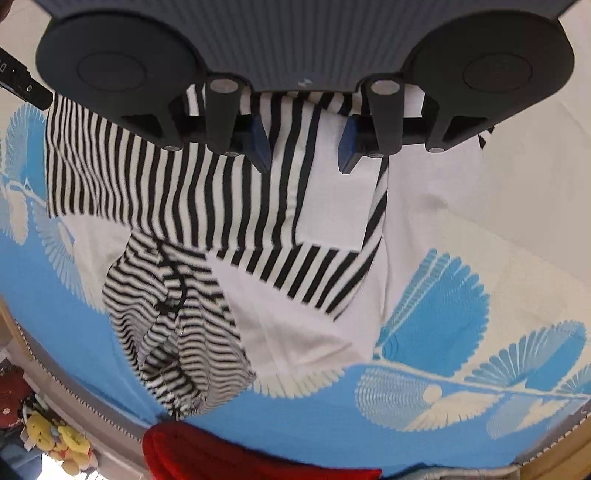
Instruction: Fold small clothes
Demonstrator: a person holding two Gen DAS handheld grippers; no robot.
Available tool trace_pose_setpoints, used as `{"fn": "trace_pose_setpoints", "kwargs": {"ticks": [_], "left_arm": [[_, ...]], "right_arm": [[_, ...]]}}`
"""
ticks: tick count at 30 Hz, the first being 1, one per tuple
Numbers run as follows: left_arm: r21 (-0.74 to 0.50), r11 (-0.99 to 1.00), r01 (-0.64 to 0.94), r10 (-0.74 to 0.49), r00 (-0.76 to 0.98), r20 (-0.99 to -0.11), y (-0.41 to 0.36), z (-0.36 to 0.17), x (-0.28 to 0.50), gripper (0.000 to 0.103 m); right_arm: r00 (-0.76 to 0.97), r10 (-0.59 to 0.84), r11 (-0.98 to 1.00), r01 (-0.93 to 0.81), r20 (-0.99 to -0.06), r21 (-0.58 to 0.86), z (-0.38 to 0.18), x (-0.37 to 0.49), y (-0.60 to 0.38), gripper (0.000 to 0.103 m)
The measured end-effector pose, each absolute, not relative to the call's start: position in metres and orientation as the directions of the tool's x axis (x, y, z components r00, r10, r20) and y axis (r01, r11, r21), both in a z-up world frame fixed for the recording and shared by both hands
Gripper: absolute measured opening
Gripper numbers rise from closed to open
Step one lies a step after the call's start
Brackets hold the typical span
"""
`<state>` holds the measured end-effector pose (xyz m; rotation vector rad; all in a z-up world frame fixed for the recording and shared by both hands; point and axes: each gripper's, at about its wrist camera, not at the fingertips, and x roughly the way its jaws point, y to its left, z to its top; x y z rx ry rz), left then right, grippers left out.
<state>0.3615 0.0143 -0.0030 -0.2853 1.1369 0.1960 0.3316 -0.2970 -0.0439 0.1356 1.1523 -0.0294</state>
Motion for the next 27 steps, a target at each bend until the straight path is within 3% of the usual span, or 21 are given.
{"fn": "trace_pose_setpoints", "kwargs": {"ticks": [13, 27], "left_arm": [[-0.117, 0.967, -0.228, 0.057, 0.637, -0.769, -0.01, 0.044, 0.361, 0.045], [-0.002, 0.987, -0.162, 0.122, 0.751, -0.649, -0.043, 0.071, 0.36, 0.044]], "right_arm": [[0.467, 0.028, 0.993, 0.088, -0.884, 0.078, -0.019, 0.324, -0.316, 0.054], [0.478, 0.053, 0.989, 0.097, -0.877, 0.113, -0.008, 0.31, -0.339, 0.054]]}}
